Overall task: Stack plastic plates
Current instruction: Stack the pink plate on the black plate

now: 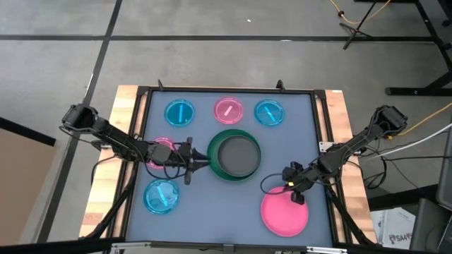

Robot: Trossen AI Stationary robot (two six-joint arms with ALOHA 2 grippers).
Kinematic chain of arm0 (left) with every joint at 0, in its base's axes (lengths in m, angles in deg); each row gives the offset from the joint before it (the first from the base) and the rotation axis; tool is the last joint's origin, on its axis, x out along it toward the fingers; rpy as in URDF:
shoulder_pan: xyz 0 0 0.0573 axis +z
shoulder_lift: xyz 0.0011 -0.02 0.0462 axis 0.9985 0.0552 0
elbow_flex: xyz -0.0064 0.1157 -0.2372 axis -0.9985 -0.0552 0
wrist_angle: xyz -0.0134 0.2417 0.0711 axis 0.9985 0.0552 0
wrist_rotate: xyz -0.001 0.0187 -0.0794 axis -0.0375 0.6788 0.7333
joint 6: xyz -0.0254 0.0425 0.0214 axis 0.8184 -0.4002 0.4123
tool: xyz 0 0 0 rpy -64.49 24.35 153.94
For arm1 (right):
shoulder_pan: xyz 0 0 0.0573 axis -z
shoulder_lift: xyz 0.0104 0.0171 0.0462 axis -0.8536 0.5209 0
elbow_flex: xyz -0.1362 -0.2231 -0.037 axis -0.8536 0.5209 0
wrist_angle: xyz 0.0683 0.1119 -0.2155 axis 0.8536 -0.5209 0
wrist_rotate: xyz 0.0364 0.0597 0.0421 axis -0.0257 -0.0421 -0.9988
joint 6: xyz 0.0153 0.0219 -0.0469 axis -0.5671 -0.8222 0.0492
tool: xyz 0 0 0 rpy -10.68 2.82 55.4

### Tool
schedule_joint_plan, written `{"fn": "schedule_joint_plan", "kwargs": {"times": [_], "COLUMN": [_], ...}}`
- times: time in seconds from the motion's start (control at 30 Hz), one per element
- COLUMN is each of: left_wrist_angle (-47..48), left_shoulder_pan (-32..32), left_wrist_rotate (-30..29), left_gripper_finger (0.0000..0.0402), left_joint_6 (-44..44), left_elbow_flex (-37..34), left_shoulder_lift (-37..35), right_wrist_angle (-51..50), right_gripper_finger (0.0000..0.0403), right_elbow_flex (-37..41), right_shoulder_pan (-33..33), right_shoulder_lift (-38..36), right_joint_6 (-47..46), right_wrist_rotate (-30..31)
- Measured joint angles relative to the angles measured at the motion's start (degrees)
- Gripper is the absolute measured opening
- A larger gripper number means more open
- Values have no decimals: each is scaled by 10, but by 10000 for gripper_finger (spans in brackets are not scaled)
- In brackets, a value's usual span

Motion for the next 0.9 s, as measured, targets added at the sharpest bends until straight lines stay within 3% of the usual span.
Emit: {"fn": "schedule_joint_plan", "kwargs": {"times": [0.4,0.9], "left_wrist_angle": [-8,-8], "left_shoulder_pan": [0,0], "left_wrist_rotate": [-10,-10], "left_gripper_finger": [82,82], "left_joint_6": [0,2], "left_elbow_flex": [0,0], "left_shoulder_lift": [0,0], "right_wrist_angle": [-21,-84], "right_gripper_finger": [0,0], "right_elbow_flex": [-69,-176], "right_shoulder_pan": [2,107], "right_shoulder_lift": [0,0], "right_joint_6": [45,164], "right_wrist_rotate": [3,-6]}}
